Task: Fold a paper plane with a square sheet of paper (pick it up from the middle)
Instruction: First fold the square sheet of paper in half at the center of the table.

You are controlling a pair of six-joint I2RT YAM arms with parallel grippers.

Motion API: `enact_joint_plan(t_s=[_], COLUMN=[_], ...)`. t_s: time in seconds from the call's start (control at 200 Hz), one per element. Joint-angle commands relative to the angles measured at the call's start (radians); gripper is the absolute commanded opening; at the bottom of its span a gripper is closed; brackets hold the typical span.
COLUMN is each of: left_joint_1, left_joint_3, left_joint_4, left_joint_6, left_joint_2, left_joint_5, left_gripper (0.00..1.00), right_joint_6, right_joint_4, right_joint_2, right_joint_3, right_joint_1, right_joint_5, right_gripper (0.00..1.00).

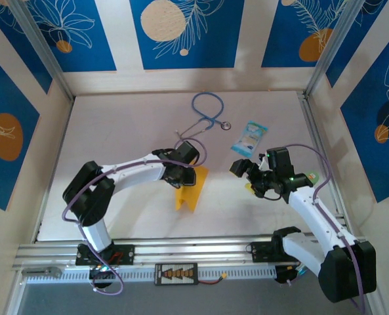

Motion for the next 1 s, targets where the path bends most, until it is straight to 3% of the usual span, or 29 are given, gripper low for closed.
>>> enact_joint_plan(t_s=[0.0,0.235,0.44,0.585,0.995], left_joint_1=[0.015,0.044,0.088,0.108,0.117], left_joint_3=[-0.002,-0.071,-0.212,-0.288,-0.375], left_joint_4=[0.058,0.219,0.492,0.669,0.823], left_joint_6=[-0.034,-0.116,-0.236,-0.311,-0.370], left_joint_2=[-0.044,-0.110,-0.155,-0.140,-0.049], left_joint_5=[0.088,0.189,0.294,0.360,0.378], left_gripper=[0.35,0.35,0.35,0.35,0.35], right_joint_6=[-0.005,0.008,0.045,0.050,0.027], right_joint_4=[-0.016,-0.003,0.020,0.115,0.145], right_joint_2=[-0.018,-0.029,-0.030,-0.049,-0.063], right_joint_3=[0.015,0.031,0.056,0.032,-0.012], right_joint_1=[-0.004,-0.005,-0.007,-0.011,-0.019], right_joint_5=[-0.025,-0.030,-0.037,-0.108,-0.147], right_gripper=[0.99,0.99,0.99,0.99,0.97])
